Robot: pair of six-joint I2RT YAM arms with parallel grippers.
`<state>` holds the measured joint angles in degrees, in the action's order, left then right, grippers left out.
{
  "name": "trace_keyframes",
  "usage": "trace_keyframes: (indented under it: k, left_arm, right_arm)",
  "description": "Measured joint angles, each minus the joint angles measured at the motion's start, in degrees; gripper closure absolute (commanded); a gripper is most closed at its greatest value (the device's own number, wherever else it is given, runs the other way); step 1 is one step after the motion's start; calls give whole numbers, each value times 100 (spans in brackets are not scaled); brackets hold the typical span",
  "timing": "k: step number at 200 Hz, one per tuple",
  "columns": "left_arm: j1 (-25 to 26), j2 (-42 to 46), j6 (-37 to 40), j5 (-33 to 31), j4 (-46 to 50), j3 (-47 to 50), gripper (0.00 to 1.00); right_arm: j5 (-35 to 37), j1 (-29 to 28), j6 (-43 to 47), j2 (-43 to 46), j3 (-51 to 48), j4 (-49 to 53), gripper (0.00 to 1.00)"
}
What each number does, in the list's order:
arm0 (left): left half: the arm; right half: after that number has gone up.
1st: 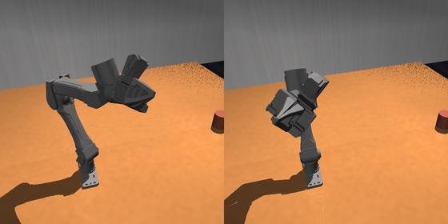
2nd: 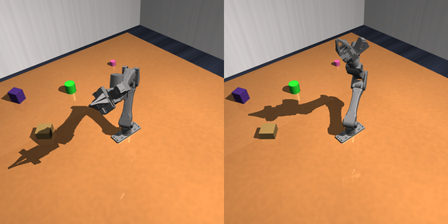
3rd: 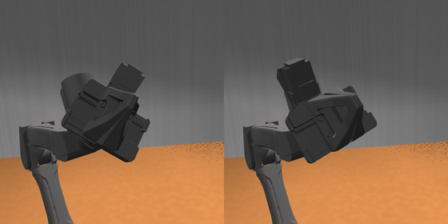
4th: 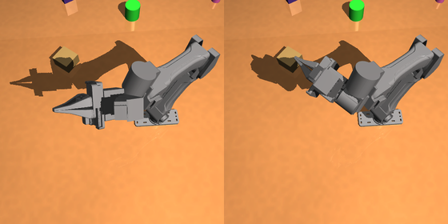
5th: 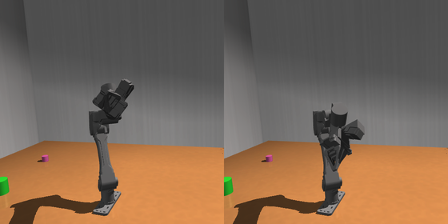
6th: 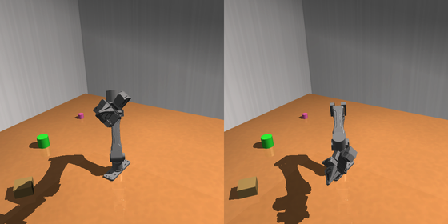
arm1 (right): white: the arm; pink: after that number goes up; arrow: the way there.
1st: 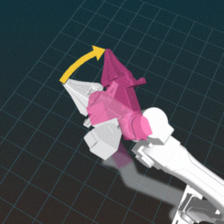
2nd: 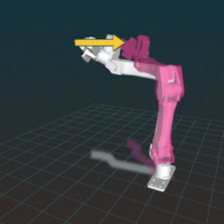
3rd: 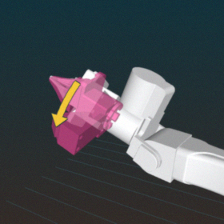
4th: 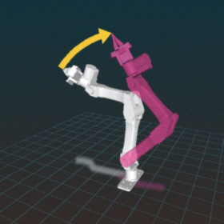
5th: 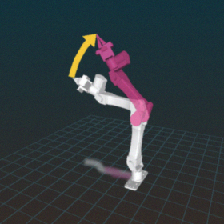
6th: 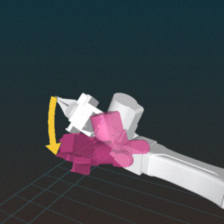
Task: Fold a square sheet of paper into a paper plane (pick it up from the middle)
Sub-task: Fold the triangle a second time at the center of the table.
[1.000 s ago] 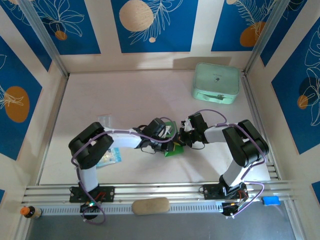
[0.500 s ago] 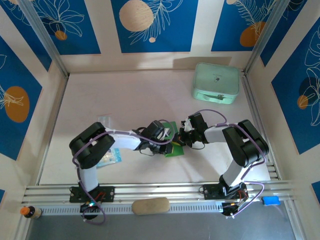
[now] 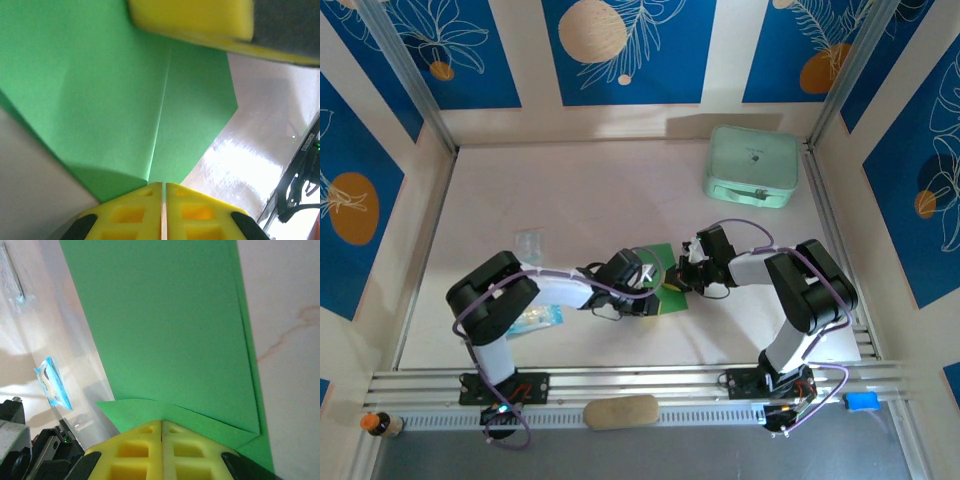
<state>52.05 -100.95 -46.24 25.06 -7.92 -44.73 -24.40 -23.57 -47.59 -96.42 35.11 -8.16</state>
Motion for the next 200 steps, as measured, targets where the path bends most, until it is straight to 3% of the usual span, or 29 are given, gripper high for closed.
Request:
trace_keyframes:
  k: [101, 147, 200]
  left_arm:
    - [94, 831, 26, -326, 579, -24, 91]
    - [22, 234, 168, -459, 498, -660, 91]
    - [-4, -262, 151, -710, 577, -651, 95]
  right_arm:
    - [-2, 2, 0, 0, 0, -2, 100]
    - [-7, 2, -2, 0, 0, -2, 100]
    - [-24, 2, 2, 0, 0, -4, 100]
